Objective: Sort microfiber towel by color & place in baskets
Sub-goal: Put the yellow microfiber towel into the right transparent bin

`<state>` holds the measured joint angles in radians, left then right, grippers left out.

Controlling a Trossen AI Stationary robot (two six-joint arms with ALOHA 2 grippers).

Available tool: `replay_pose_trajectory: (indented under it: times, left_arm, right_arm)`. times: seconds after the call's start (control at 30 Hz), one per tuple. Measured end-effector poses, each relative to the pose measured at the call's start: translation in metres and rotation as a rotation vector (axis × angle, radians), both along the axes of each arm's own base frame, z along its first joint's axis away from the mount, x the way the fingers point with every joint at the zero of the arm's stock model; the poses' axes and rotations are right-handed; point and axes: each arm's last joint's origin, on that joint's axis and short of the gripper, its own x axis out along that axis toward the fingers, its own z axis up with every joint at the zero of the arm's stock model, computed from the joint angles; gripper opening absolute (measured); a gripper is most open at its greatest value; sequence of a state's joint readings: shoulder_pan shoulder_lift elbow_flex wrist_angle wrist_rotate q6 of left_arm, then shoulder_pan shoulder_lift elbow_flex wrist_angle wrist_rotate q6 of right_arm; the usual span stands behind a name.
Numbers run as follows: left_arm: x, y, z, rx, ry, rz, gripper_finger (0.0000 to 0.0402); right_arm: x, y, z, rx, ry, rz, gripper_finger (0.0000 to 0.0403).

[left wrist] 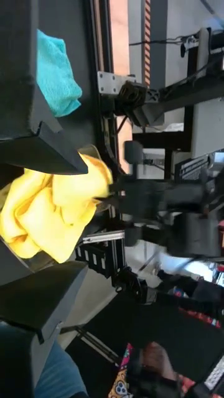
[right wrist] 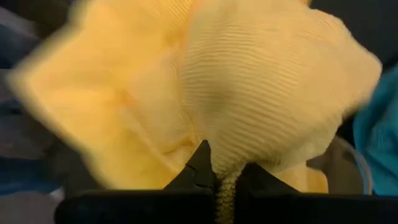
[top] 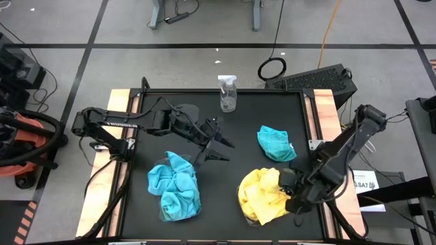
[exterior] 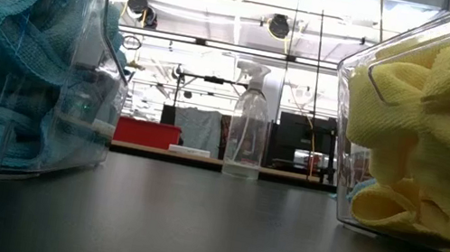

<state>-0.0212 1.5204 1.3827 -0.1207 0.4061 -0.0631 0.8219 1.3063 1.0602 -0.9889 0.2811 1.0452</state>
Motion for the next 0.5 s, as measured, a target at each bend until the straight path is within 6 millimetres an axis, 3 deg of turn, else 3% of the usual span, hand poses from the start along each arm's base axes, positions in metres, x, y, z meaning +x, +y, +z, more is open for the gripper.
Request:
replay_pose_trajectory:
  times: [0.27,0.5]
  left_arm:
    - [0.001,0.007,0.000,0.012,-0.001,0.057,0.0244]
    - [0.001,0.009,0.000,0.041,-0.009,0.083,0.0244]
  right_arm:
    - [0.001,0.000,-0.062,0.030,0.022,-0.113,0.0001]
    - [-0.005,-0.004,-0.089,0.104,0.049,-0.198,0.0005]
